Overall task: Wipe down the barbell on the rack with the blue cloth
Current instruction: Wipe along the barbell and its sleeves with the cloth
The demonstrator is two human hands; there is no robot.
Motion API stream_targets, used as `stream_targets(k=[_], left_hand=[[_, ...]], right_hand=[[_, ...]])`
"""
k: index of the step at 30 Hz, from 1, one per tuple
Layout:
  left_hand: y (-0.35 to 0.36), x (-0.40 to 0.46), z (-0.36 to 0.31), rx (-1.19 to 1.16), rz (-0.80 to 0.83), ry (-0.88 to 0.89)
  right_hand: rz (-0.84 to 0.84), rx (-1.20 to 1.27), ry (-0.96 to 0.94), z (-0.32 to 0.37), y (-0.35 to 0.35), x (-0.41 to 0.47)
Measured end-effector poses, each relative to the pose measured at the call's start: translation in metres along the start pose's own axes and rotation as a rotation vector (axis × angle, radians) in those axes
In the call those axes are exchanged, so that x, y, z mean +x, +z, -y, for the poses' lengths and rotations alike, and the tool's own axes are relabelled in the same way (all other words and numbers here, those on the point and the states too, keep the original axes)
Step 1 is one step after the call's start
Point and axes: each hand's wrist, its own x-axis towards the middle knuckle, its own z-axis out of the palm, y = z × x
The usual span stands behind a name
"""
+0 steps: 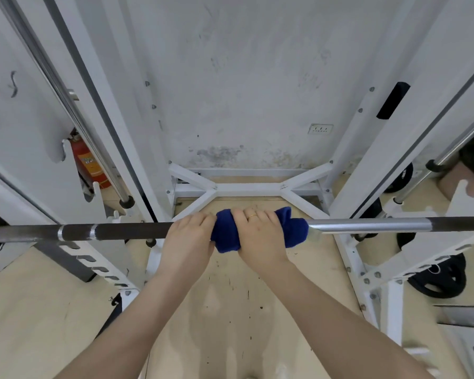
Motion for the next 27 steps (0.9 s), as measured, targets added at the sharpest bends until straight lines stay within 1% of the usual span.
stream_targets(k=[3,5,7,8,12,13,14,15,16,18,19,21,22,24,26,27], left_hand=[[-0.005,0.002,-0.003,0.009,0.022,0.004],[-0.005,0.005,-0.001,0.021,0.008,0.011],[-0.007,0.007,0.000,0.033,0.004,0.014],[-0.008,0.007,0.000,0.035,0.006,0.014],[-0.006,0.006,0.003,0.015,-0.012,0.045],[-0.004,0.004,0.002,0.017,-0.005,0.045],[-0.002,0.003,0.002,0.019,-0.002,0.045],[-0.001,0.001,0.000,0.014,-0.009,0.045],[0.000,-0.002,-0.003,-0.001,-0.018,0.045],[0.001,-0.006,-0.012,-0.026,-0.015,0.063],[0.001,-0.007,-0.017,-0.033,0.010,0.075],[0.004,-0.007,-0.027,-0.065,0.048,0.097],[0.006,-0.005,-0.031,-0.081,0.054,0.099],[0.010,0.001,-0.042,-0.098,0.050,0.112],[0.014,0.006,-0.053,-0.109,0.053,0.135],[0.016,0.009,-0.060,-0.109,0.037,0.146]], right_hand=[[0.131,-0.004,-0.060,-0.018,-0.014,-0.003],[0.197,0.031,-0.017,-0.041,-0.024,-0.008],[0.196,0.075,0.026,-0.067,-0.035,-0.014],[0.241,0.113,0.062,-0.077,-0.041,-0.015],[0.651,0.281,0.178,-0.096,-0.062,0.007],[0.695,0.301,0.195,-0.096,-0.063,0.011],[0.695,0.296,0.210,-0.095,-0.061,0.011],[0.647,0.269,0.219,-0.092,-0.059,0.008],[0.547,0.218,0.220,-0.089,-0.054,0.000],[0.226,0.087,0.191,-0.084,-0.035,-0.024],[0.095,0.016,0.183,-0.081,-0.025,-0.036],[-0.106,-0.059,0.194,-0.078,-0.006,-0.053],[-0.153,-0.060,0.199,-0.077,0.000,-0.055],[-0.161,-0.049,0.220,-0.076,0.001,-0.051],[-0.105,-0.057,0.237,-0.077,-0.007,-0.042],[-0.039,-0.053,0.230,-0.079,-0.013,-0.037]])
